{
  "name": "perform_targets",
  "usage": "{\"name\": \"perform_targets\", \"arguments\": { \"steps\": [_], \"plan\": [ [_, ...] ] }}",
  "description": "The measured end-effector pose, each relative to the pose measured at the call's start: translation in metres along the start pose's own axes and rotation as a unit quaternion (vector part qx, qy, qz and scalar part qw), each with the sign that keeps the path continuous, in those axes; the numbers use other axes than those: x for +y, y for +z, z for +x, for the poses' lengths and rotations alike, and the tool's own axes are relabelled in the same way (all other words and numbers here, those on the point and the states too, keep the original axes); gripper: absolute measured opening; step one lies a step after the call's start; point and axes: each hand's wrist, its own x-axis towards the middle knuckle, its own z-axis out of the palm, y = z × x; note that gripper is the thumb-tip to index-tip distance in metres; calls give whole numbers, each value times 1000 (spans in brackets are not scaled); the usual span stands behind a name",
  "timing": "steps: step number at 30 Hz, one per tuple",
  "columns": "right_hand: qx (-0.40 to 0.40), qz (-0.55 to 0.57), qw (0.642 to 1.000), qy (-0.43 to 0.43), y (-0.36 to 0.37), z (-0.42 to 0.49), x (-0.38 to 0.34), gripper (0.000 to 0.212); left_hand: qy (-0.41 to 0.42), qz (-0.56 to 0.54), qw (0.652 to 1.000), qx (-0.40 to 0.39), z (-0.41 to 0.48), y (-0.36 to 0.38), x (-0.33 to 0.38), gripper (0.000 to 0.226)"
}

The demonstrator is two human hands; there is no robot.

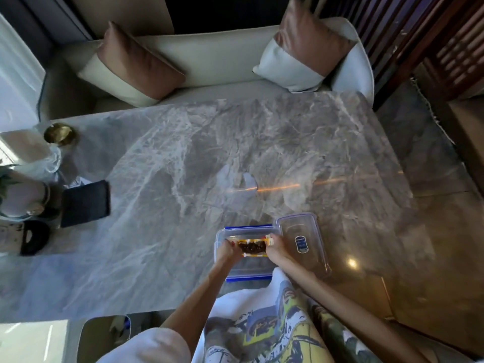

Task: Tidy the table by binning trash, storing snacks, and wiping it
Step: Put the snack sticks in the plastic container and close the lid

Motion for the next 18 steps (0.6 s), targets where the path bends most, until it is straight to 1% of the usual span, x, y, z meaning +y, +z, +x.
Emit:
{"name": "perform_targets", "arguments": {
  "steps": [2, 6, 8, 10, 12, 14, 16, 18],
  "plan": [
    [11, -26, 1000, 1, 4, 0, -4, 46, -11, 2, 1000, -3, 1, 3, 1, 22],
    [26, -49, 998, -3, 12, -1, -7, 42, -24, 13, 999, -16, -2, 5, 2, 22],
    [13, -67, 998, -13, 14, -3, -6, 50, -23, 36, 999, -26, -1, 4, 3, 32],
    [-1, -82, 996, -25, 16, -6, -4, 60, -20, 65, 997, -33, 0, 2, 4, 35],
    [0, -81, 996, -44, 14, -9, -2, 60, -10, 100, 994, -41, 0, 1, 8, 34],
    [15, -37, 996, -75, 5, -13, 1, 50, 18, 142, 989, -38, -3, 0, 16, 31],
    [42, 54, 993, -99, -11, -20, 7, 36, 72, 213, 974, -17, -6, 0, 31, 30],
    [109, 126, 982, -90, -30, -26, 22, 28, 133, 286, 949, 19, -6, 6, 52, 32]
  ]
}}
